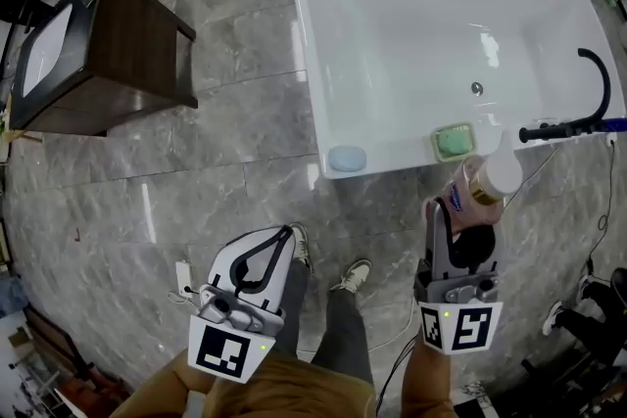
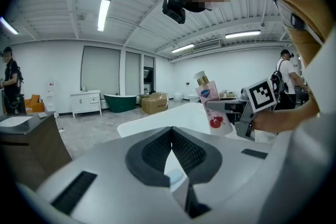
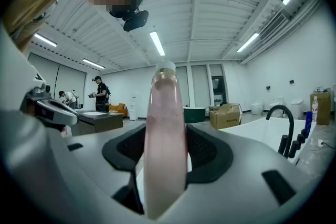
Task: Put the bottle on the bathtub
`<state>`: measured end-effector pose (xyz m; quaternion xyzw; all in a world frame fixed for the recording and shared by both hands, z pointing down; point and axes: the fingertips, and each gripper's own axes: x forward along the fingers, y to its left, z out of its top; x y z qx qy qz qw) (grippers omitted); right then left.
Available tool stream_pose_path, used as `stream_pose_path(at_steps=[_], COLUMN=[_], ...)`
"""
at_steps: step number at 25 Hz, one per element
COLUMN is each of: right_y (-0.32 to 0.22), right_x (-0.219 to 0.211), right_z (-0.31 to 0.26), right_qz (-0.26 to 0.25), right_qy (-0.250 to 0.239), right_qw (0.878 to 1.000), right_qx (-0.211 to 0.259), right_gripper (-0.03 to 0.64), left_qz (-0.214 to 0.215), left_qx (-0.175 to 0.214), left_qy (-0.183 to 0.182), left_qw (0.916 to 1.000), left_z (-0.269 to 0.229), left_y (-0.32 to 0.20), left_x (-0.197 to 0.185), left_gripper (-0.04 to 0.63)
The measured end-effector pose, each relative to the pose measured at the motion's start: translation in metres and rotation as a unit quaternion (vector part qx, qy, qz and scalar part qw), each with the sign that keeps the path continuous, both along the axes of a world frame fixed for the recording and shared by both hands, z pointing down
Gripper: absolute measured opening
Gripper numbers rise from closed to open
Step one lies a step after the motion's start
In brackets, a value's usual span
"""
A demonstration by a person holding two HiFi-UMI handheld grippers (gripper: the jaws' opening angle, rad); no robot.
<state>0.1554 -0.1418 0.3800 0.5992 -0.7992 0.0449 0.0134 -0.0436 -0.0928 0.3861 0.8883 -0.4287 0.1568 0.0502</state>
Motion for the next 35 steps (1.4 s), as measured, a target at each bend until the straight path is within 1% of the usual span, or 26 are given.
stream_pose_path(at_steps=[4,9,14,22,27,35], right_y=[-0.013,-0.033,-0.058,-0.085,-0.096,-0.114], right_x=[-0.008,-0.015,-0.011,-0.021,-0.026,-0.028], right_z=[0.023,0.059,0.099,0.154,0.175,0.186], right_qz=[-0.002,-0.003,0.009,0.01,0.01,0.013], right_qy=[0.01,0.02,0.02,0.011,0.011,0.009], right_qw=[1.0,1.0,1.0,1.0,1.0,1.0], right_qx=[-0.005,-0.014,-0.013,-0.016,-0.014,0.008], right_gripper=[0.236,0.236,0.236,0.236,0.236,0.236], left_qz=[-0.003,-0.007,-0.007,-0.017,-0.02,-0.023], left_qx=[-0.006,-0.03,-0.042,-0.058,-0.074,-0.078], left_qy=[0.003,-0.001,-0.012,-0.034,-0.043,-0.046], left_qw=[1.0,0.9995,0.999,0.9976,0.9961,0.9956], left_z=[0.015,0.044,0.072,0.1,0.118,0.134], left_y=[-0.007,-0.015,-0.025,-0.032,-0.027,-0.029], left_x=[-0.004,-0.01,-0.014,-0.027,-0.03,-0.033], left_gripper=[0.008,0.008,0.008,0.008,0.008,0.008])
